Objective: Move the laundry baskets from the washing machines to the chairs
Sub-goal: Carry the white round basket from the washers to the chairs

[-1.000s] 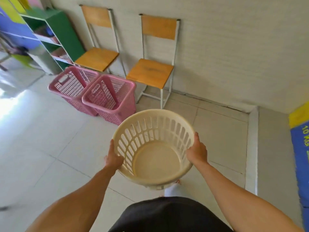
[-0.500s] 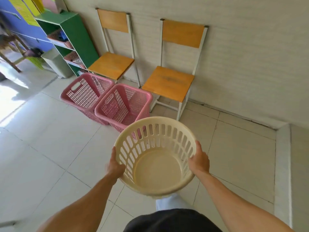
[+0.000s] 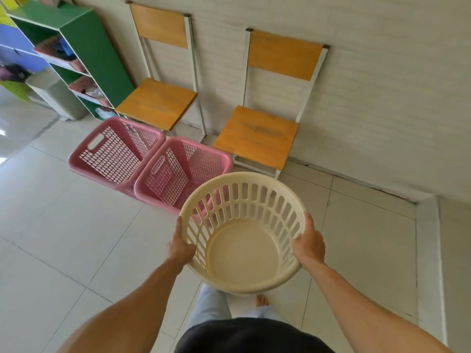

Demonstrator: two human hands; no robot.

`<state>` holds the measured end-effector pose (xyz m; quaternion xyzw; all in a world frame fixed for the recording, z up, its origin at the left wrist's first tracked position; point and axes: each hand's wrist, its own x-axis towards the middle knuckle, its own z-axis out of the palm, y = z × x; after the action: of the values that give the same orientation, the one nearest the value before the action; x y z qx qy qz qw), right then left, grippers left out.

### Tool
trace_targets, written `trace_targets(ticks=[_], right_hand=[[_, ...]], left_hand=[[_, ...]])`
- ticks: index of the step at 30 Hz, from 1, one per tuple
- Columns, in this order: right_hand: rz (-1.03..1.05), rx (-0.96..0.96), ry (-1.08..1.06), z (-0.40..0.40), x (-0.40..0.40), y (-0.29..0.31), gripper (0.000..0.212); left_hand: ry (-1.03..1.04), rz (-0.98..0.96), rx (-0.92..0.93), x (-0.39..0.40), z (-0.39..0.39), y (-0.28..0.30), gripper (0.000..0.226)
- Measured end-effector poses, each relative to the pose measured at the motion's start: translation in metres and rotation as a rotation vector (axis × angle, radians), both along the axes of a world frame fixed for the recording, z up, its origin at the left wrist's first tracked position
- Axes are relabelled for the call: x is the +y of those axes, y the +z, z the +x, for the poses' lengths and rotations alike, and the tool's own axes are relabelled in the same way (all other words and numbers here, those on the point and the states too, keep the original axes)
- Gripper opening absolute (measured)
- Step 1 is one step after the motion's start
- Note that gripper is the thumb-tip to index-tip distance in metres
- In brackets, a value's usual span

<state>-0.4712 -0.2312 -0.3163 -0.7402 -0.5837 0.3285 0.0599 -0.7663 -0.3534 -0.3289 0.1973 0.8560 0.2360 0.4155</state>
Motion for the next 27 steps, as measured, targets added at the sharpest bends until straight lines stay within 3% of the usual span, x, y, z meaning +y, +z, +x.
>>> trace_targets(ticks=[11,18,27], right_hand=[[-0.008,-0.055,-0.232,-0.039,0.044,-0.010,0.070],[-0.062,-0.064,-0.258,-0.034,0.079,-0.039,0.058],[-0.119,-0.063,-0.227,-0.026,0.128,-0.093,0.076]], left_hand=[[-0.233,0.027,-0.075,0.119,-0.056,-0.031,0.103],[-0.301,-0.083,-0.041,0.168,-0.062,-0.062,0.108],[-0.280,-0.167,-0.071,0.212,-0.059,-0.114,0.116]])
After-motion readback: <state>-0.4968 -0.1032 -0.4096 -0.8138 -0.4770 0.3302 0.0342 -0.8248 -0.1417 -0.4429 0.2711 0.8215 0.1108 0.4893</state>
